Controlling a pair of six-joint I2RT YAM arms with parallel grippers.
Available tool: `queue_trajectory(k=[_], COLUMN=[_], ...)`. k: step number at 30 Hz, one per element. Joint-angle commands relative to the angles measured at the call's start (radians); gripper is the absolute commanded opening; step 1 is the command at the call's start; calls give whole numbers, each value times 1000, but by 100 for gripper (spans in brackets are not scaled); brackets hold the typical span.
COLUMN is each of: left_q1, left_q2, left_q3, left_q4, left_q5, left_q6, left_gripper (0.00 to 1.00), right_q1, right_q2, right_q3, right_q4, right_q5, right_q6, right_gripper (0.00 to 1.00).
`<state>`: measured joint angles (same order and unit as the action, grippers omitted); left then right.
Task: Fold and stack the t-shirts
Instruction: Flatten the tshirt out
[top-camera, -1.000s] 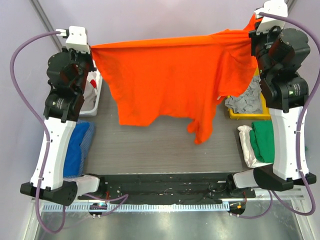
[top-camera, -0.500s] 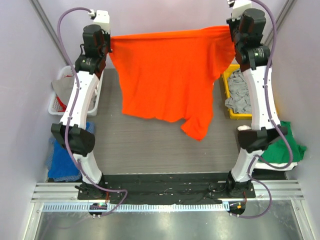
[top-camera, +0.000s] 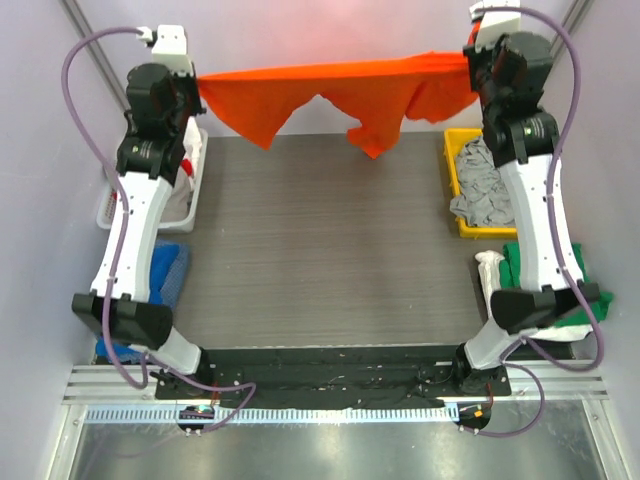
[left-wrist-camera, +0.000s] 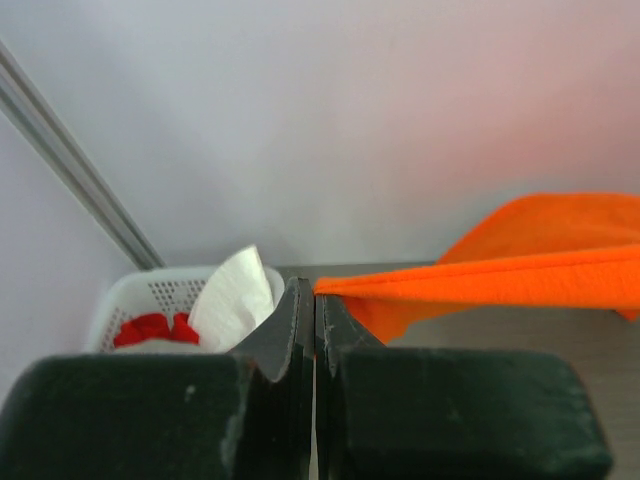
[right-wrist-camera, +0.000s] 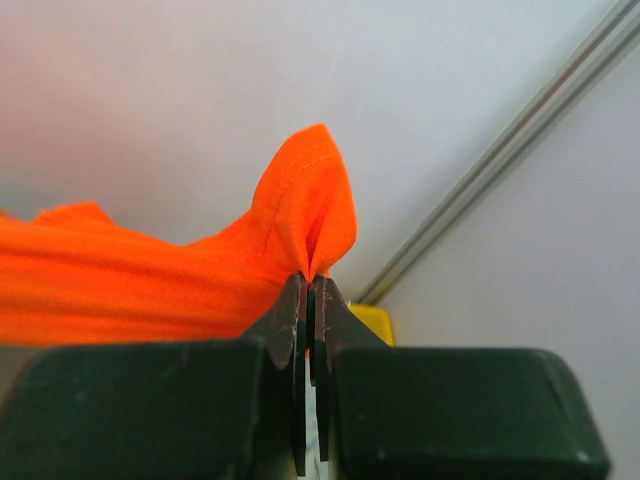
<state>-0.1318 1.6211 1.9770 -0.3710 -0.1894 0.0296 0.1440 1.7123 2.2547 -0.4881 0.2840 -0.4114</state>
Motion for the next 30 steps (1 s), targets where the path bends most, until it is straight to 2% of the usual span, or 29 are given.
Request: queue_trajectory(k=[1,5,10,13,21,30], left_q1=[92,92,92,90,90,87], left_q2=[-111,-179,-285,-343,-463,-454], left_q3=[-223,-469,-723,-791,-837,-779], left_q4=[60,63,55,-6,-224,-489], left_q5=[-85,-29,56,82,224,376], left_q6=[7,18,47,79,190,331], left_gripper=[0,0,0,0,0,0], right_q1=[-73,-73,-73,-73,-72,-67], right_q2=[-207,-318,-433,-471,-560,-574], right_q3=[-291,-565,-747,-831,-998,-1118], right_q4=[75,51,6,-36,-153,-294], right_q5=[120,70,26,-19,-165,-368], right_q6=[-12,13,37,48,37,0], right_gripper=[1,1,1,1,1,1])
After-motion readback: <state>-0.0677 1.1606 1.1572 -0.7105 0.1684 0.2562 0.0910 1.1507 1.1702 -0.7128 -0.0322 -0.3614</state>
